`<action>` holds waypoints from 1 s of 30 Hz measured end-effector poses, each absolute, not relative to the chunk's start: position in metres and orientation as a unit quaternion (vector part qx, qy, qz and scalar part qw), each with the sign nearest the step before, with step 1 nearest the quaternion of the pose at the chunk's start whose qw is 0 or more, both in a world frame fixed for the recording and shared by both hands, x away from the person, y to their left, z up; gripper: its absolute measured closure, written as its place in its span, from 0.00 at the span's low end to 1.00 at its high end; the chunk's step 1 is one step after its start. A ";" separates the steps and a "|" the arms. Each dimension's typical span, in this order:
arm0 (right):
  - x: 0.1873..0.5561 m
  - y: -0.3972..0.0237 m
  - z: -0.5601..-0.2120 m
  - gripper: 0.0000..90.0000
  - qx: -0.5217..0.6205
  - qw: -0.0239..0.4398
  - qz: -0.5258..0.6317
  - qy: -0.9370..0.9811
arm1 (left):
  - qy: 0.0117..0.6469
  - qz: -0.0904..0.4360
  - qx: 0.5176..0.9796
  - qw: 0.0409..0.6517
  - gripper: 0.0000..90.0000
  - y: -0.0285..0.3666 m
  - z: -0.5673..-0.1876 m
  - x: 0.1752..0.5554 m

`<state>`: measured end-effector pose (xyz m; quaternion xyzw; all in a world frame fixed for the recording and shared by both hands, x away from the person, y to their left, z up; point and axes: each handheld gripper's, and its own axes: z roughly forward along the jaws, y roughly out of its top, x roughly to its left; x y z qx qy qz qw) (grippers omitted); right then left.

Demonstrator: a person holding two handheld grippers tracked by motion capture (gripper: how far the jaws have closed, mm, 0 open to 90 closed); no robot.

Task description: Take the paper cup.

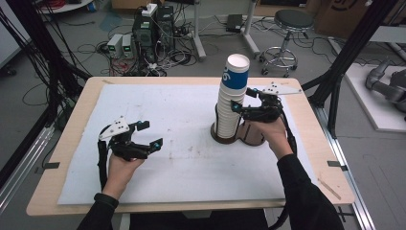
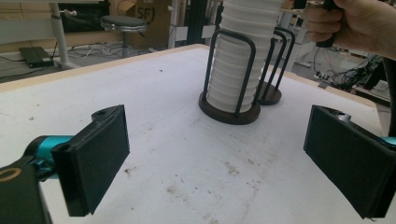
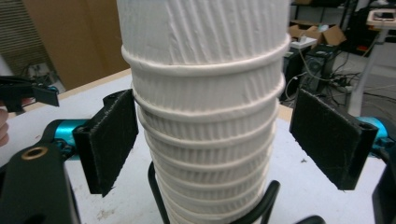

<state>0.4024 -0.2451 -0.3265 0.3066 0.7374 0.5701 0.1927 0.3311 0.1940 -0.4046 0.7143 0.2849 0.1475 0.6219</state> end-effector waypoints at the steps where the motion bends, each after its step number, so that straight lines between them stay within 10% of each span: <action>1: 0.404 -0.244 -0.327 0.18 0.304 0.192 0.570 0.739 | 0.285 0.147 0.714 0.623 0.08 0.194 -0.405 0.331; 30: 0.414 -0.234 -0.323 0.16 0.301 0.200 0.558 0.747 | 0.277 0.140 0.720 0.620 0.08 0.180 -0.397 0.333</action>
